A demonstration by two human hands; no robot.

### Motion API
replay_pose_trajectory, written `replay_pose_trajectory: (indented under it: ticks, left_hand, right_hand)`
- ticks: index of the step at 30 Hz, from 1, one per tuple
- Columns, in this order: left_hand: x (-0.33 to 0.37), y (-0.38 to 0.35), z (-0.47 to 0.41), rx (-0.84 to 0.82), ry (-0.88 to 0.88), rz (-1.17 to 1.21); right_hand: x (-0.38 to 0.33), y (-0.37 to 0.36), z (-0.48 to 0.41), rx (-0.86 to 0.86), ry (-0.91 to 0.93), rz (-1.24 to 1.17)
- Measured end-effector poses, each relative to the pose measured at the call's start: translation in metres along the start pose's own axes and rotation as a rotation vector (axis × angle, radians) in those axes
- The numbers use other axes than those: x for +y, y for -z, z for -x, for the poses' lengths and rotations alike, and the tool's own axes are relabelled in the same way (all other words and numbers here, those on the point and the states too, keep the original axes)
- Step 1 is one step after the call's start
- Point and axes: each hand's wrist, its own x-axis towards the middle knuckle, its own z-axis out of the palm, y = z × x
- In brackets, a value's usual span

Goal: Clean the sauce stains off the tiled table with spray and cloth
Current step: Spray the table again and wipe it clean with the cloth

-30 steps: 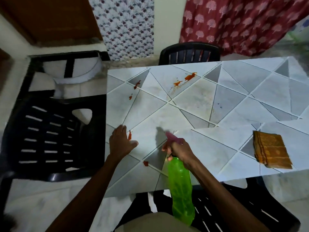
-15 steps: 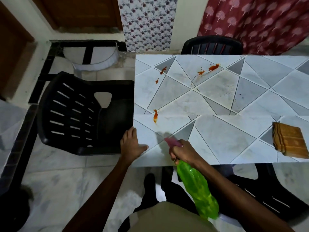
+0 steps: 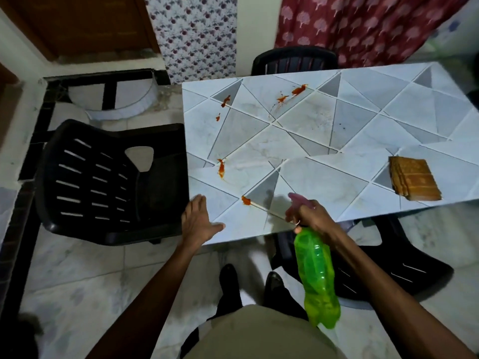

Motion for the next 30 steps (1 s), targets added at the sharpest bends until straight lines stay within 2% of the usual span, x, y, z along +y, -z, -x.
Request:
replay_pose_trajectory:
  ticks: [4, 9, 15, 21, 25, 30]
  left_hand:
    - [0.036, -0.017, -0.001, 0.0, -0.065, -0.05]
    - [0.088, -0.04, -0.002, -0.013, -0.131, -0.085]
    - [0.146, -0.069, 0.001, -0.009, -0.202, -0.175]
    - [0.176, -0.087, 0.012, 0.027, -0.187, -0.166]
    - [0.175, -0.09, 0.022, 0.067, -0.131, -0.133]
    - [0.149, -0.09, 0.039, 0.082, 0.003, -0.086]
  right_hand:
    - [0.013, 0.054, -0.004, 0.135, -0.056, -0.129]
    - [0.036, 0.117, -0.003, 0.203, -0.088, -0.259]
    - [0.078, 0.19, -0.012, 0.405, -0.166, -0.157]
    - [0.088, 0.212, -0.001, 0.201, -0.124, -0.153]
    - [0.086, 0.192, 0.011, 0.061, -0.082, 0.025]
    - [0.09, 0.154, 0.019, -0.069, -0.025, 0.089]
